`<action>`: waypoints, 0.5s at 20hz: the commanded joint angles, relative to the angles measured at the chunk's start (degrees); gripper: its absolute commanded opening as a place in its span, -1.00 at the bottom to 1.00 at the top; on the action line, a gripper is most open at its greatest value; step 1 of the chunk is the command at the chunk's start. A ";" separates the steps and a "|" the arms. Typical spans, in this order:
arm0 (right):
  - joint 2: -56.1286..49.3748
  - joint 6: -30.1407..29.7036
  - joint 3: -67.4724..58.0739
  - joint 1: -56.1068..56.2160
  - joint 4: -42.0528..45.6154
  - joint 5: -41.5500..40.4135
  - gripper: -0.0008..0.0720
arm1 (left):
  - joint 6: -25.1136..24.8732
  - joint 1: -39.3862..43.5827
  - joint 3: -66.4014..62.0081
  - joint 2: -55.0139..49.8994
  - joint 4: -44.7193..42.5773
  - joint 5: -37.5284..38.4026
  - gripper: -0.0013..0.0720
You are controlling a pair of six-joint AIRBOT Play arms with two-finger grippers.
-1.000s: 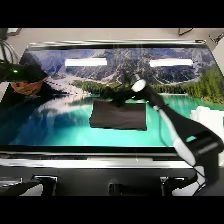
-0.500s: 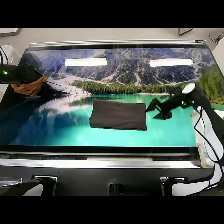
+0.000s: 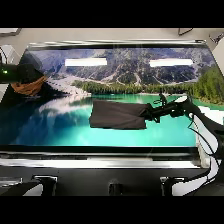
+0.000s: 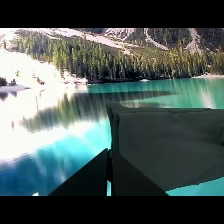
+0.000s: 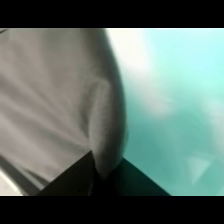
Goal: Fold the clothes and pants, and hang the long-sleeved shirts on hangers.
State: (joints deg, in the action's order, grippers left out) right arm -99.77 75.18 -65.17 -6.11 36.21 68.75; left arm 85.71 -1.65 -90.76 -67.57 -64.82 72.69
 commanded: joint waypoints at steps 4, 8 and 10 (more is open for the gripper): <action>2.38 -2.75 -15.87 -8.52 -6.60 12.17 -0.84 | -0.02 -0.04 0.00 0.02 0.31 -0.02 -0.88; 8.04 7.21 -28.09 -20.00 -0.22 15.15 -0.84 | -0.24 -0.04 0.00 0.02 0.31 -0.02 -0.87; 10.47 10.64 -32.02 -26.01 3.04 17.42 -0.84 | -0.24 -0.02 0.00 0.02 0.31 -0.02 -0.87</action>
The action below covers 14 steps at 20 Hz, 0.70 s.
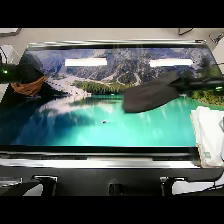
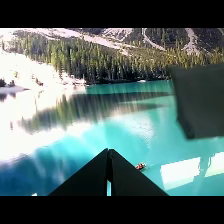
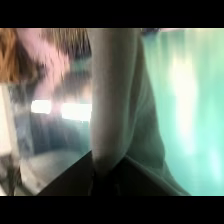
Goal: Fold the clothes and pants, and hang the long-sleeved shirts on hangers.
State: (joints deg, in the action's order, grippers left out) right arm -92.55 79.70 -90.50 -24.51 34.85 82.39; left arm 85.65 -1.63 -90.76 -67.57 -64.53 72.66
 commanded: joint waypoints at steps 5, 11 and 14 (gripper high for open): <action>7.78 13.18 -10.54 -21.66 6.54 4.70 -0.84 | -0.37 -0.04 0.00 0.02 0.02 0.00 -0.87; 11.50 20.94 -10.62 -33.35 6.56 2.40 -0.84 | -1.88 0.68 0.00 0.02 0.02 -0.02 -0.87; 12.39 22.88 -10.60 -37.59 7.17 3.85 -0.85 | -1.90 2.19 0.00 0.02 0.00 -0.07 -0.87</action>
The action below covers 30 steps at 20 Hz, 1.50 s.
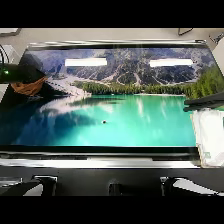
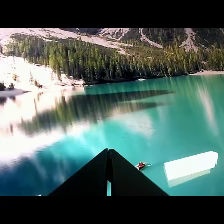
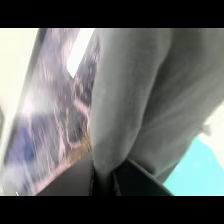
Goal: Fold the clothes and pants, and hang the long-sleeved shirts on hangers.
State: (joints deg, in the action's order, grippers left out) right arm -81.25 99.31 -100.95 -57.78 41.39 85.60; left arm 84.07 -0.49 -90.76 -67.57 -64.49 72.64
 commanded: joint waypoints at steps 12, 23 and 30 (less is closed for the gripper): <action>5.38 4.92 11.32 -6.43 37.38 11.23 -0.84 | -1.18 2.73 0.00 0.02 -0.02 0.00 -0.87; 10.75 4.81 42.10 -6.43 45.51 -1.40 -0.83 | -1.09 2.71 0.00 0.02 -0.02 -0.02 -0.87; 10.78 -2.91 32.54 -6.40 40.41 -2.19 0.63 | -0.48 2.71 -1.36 0.07 1.62 -1.01 -0.87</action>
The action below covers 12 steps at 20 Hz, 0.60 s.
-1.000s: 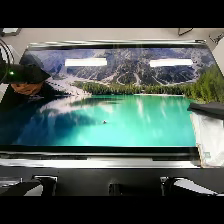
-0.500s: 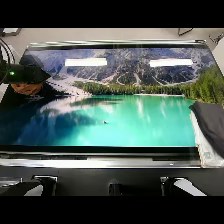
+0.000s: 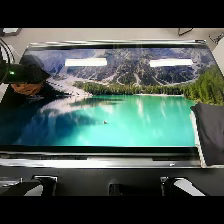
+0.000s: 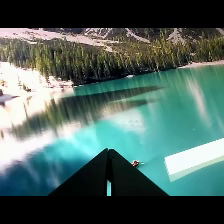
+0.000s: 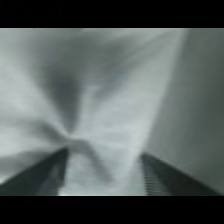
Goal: Fold the clothes and pants, and hang the long-sleeved shirts on hangers.
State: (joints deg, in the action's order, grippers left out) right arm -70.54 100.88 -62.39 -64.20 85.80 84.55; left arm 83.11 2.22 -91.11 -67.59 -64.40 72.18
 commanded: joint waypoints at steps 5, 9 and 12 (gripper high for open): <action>0.07 -15.58 -37.35 5.90 -29.05 -23.74 0.87 | -1.09 0.24 -11.02 0.02 1.86 -14.03 -0.88; -0.35 -21.66 -43.63 28.06 -26.84 -21.38 0.85 | 7.58 3.15 -10.78 -3.26 -21.88 -17.57 -0.88; -5.07 -9.84 -36.98 45.81 -14.14 -5.86 0.87 | 11.30 3.19 -6.34 -9.14 -26.14 -1.51 -0.44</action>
State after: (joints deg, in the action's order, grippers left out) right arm -72.66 85.25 -101.38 -32.91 64.34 68.93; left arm 89.60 4.89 -99.81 -72.62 -81.56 60.84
